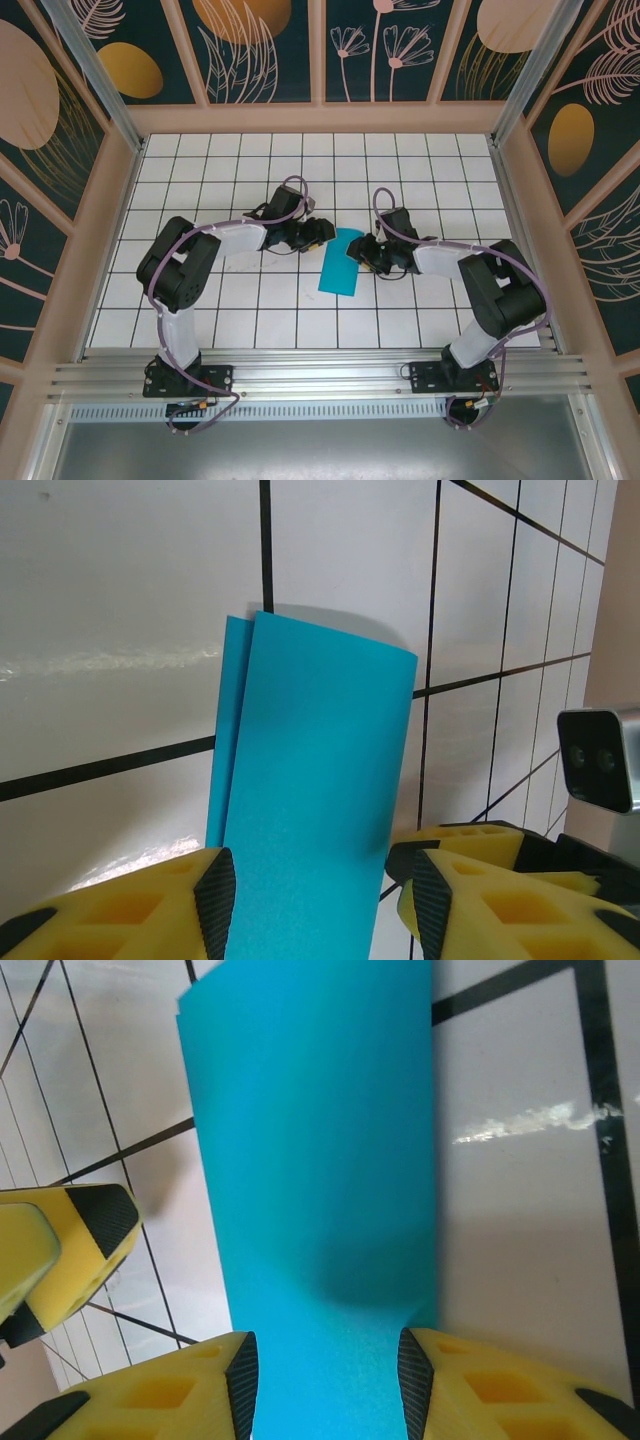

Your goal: Fold a paper plane with a square sheet of paper (pick it up from the middle)

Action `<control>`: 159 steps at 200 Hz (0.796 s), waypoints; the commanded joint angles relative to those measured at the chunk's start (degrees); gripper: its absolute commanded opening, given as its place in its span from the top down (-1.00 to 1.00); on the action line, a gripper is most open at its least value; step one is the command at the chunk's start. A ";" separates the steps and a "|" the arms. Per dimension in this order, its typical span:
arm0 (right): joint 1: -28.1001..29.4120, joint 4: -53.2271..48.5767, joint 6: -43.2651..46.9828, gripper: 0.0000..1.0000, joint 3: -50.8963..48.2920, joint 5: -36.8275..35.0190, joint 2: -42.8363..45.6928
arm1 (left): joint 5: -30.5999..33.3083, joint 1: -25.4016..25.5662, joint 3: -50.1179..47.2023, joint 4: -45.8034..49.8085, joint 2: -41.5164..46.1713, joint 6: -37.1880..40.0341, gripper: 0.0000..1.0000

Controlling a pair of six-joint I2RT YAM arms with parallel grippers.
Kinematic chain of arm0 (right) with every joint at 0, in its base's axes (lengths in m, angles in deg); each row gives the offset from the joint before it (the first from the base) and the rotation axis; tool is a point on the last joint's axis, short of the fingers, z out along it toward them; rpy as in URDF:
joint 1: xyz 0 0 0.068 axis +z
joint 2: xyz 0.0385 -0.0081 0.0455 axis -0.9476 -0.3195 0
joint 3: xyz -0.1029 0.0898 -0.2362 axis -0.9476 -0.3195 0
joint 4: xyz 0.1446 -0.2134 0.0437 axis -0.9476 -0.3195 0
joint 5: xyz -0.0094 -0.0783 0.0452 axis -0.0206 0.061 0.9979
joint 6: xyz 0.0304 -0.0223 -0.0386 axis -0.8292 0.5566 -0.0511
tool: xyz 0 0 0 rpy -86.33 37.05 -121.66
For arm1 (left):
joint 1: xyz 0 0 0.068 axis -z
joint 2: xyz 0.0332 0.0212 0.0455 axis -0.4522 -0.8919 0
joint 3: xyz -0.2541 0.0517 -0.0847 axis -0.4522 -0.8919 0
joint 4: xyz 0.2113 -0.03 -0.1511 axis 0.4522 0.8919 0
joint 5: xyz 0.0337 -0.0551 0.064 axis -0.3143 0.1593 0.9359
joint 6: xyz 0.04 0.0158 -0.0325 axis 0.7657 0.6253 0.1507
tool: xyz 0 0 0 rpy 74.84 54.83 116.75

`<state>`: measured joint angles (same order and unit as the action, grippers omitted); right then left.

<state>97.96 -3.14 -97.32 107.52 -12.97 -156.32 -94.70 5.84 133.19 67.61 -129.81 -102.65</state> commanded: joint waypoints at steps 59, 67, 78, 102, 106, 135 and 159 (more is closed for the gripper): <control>-0.26 2.78 -0.40 0.10 -2.92 0.40 -1.31 | -2.40 -0.37 1.27 2.26 -1.77 2.16 -0.08; -0.31 2.89 -0.33 0.11 -2.92 0.48 -1.47 | -2.96 -0.34 1.38 2.26 -2.06 2.24 -0.08; -0.36 2.83 -0.27 0.11 -3.00 0.58 -1.60 | -3.74 -0.33 1.49 2.66 -2.24 2.40 -0.08; -0.40 3.20 -0.43 0.11 -3.66 0.49 -1.37 | -4.09 -0.32 1.20 4.19 -1.81 3.10 -0.08; -0.36 3.32 -0.43 0.11 -3.72 0.56 -1.28 | -4.28 -0.30 1.21 4.68 -1.85 3.20 -0.07; -0.36 3.46 -0.53 0.11 -4.41 0.43 -1.21 | -3.37 -0.35 -1.30 6.04 0.69 2.54 -0.06; -0.35 3.46 -0.66 0.11 -4.59 0.40 -1.30 | -3.80 -0.13 -4.57 6.39 3.33 1.61 -0.07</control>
<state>97.61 1.32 -97.56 104.61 -12.23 -156.65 -97.48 5.84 131.66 71.57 -130.03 -101.07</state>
